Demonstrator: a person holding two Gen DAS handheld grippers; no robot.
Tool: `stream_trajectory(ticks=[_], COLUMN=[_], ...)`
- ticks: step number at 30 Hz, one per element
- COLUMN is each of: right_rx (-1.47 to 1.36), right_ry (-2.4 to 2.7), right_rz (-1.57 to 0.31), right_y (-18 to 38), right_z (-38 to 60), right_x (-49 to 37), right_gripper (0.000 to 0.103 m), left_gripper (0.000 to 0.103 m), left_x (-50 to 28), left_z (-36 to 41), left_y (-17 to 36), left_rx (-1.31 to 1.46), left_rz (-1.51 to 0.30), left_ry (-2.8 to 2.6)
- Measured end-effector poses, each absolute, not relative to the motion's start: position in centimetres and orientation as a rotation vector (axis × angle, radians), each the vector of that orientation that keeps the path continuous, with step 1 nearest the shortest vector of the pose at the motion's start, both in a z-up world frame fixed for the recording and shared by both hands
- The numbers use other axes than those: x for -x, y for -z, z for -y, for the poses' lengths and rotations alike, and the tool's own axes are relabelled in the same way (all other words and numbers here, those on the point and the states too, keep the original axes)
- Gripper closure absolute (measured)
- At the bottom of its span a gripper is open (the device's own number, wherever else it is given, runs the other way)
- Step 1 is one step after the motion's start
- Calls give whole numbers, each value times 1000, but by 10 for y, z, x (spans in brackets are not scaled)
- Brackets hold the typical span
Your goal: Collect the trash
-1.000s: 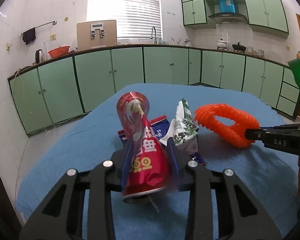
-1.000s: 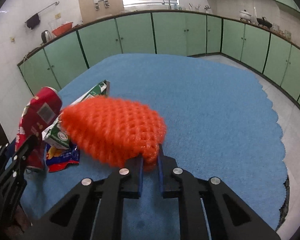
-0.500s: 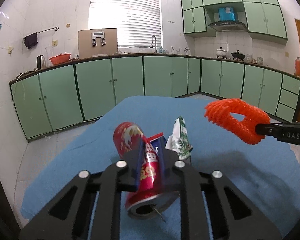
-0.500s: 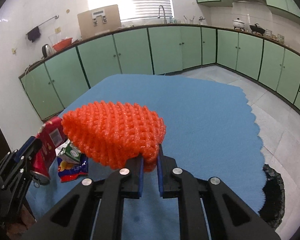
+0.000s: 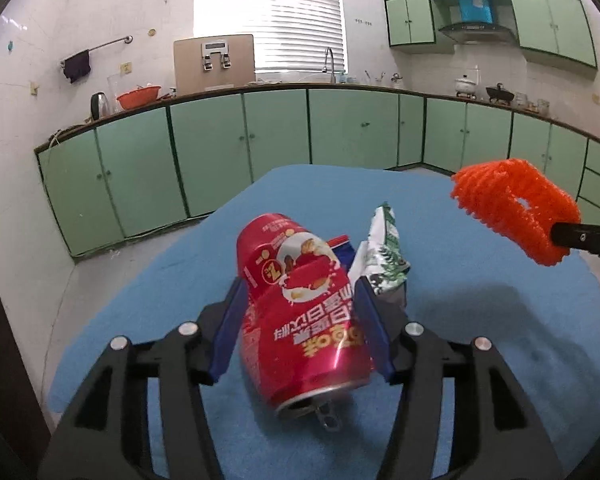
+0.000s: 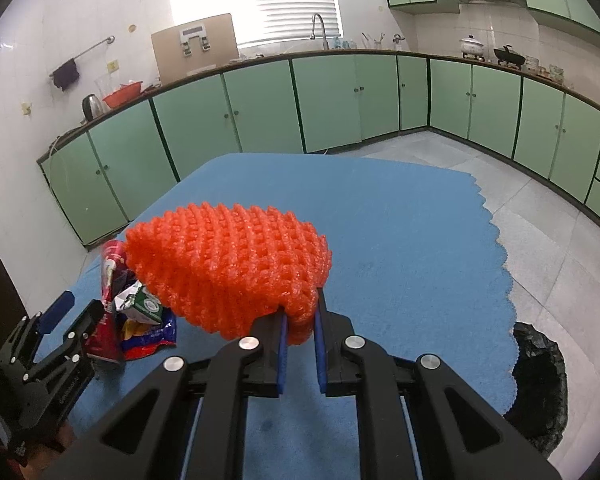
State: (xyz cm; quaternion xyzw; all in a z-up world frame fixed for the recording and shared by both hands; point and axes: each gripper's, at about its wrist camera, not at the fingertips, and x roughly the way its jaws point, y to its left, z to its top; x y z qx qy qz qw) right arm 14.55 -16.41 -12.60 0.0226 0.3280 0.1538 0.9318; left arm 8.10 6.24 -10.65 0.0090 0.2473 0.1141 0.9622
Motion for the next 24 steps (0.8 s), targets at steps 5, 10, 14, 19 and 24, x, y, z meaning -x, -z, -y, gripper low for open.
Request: stream_trajectory(ticks=[5,10,14,19,24], right_rx=[-44,-44,-43,-48,-48], right_ry=[-317,-317,-316,-309,-307], right_rz=[-672,-682,-683,-689,-692], right_y=[126,128,130,133,135], right_z=[163,164,164,164,162], right_x=[-147,-151,-150,-153,-154], right_gripper=[92,92,92,92,92], left_gripper=[34,22,32,55,60], left_x=[-84,-85,-88,-85,-83], left_z=[-62,-57,-58,-64,-67], left_y=[113,123,132,125,120], left_rx=[-13,-19,-13,8,39], left_rz=[-546,-586,-606,-556,-530], left_ry=[-218,-206,-209,-191,-165])
